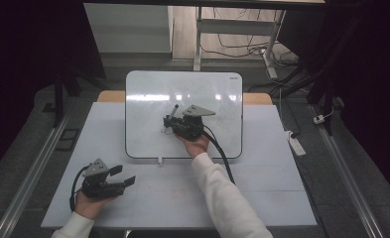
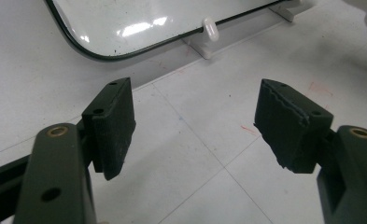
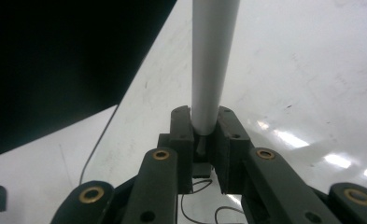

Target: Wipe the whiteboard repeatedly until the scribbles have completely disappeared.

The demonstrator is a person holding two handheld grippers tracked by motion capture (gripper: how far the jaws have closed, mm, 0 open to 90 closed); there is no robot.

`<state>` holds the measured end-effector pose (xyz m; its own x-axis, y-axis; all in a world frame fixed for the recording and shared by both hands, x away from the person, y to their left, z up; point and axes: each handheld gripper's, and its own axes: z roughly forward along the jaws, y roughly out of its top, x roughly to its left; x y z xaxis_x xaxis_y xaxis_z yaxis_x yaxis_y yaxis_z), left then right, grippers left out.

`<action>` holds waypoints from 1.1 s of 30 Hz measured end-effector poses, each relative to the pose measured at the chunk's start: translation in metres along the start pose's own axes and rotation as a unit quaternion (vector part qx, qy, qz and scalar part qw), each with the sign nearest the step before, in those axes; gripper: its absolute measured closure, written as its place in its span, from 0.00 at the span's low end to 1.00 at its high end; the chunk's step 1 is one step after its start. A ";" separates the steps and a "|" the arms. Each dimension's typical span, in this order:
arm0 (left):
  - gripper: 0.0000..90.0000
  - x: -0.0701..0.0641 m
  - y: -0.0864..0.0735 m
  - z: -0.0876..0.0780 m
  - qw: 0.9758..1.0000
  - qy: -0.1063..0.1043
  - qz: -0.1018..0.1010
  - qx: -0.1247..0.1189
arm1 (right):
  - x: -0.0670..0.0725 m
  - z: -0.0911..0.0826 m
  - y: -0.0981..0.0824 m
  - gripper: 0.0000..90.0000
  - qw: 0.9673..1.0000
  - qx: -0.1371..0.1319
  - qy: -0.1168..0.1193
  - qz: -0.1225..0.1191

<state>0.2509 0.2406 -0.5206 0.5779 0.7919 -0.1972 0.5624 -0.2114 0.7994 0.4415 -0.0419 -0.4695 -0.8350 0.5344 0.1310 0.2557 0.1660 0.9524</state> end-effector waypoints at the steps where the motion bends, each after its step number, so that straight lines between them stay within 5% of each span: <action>1: 0.33 0.000 0.000 0.000 1.000 0.000 0.000 0.000 | 0.001 0.002 -0.002 0.88 1.000 0.003 0.002 0.001; 4: 0.33 0.000 0.000 0.000 1.000 0.001 0.000 0.001 | 0.008 0.008 -0.008 0.88 1.000 0.013 0.022 -0.004; 7: 0.33 0.000 0.000 0.000 1.000 0.001 0.002 0.001 | 0.017 0.012 -0.012 0.88 0.998 0.025 0.028 -0.045; 12: 0.33 -0.001 0.000 0.000 1.000 0.000 0.004 0.000 | 0.001 0.002 -0.004 0.88 1.000 -0.012 -0.003 -0.009; 17: 0.33 -0.002 0.000 0.000 1.000 0.001 0.004 0.002 | 0.023 0.013 -0.020 0.88 0.998 0.029 0.037 -0.051; 21: 0.33 -0.003 -0.001 -0.001 1.000 0.001 0.007 -0.001 | 0.004 0.001 -0.012 0.88 1.000 -0.004 0.004 -0.009; 23: 0.33 -0.003 -0.001 -0.001 1.000 0.000 0.009 0.000 | 0.004 -0.001 -0.011 0.88 1.000 -0.012 -0.005 -0.006; 27: 0.33 -0.003 0.000 0.000 1.000 -0.001 0.008 0.001 | 0.021 0.007 -0.022 0.88 0.998 0.025 0.026 -0.046; 31: 0.33 -0.003 -0.001 -0.001 1.000 0.001 0.009 -0.001 | -0.004 -0.009 -0.010 0.88 1.000 -0.015 -0.015 -0.012; 33: 0.33 -0.003 0.000 0.000 1.000 0.000 0.009 0.000 | -0.005 -0.010 -0.011 0.88 1.000 -0.025 -0.016 -0.003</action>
<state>0.2487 0.2383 -0.5201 0.5878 0.7880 -0.1831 0.5521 -0.2253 0.8028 0.4377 -0.0546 -0.4774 -0.8202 0.5601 0.1162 0.2249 0.1289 0.9658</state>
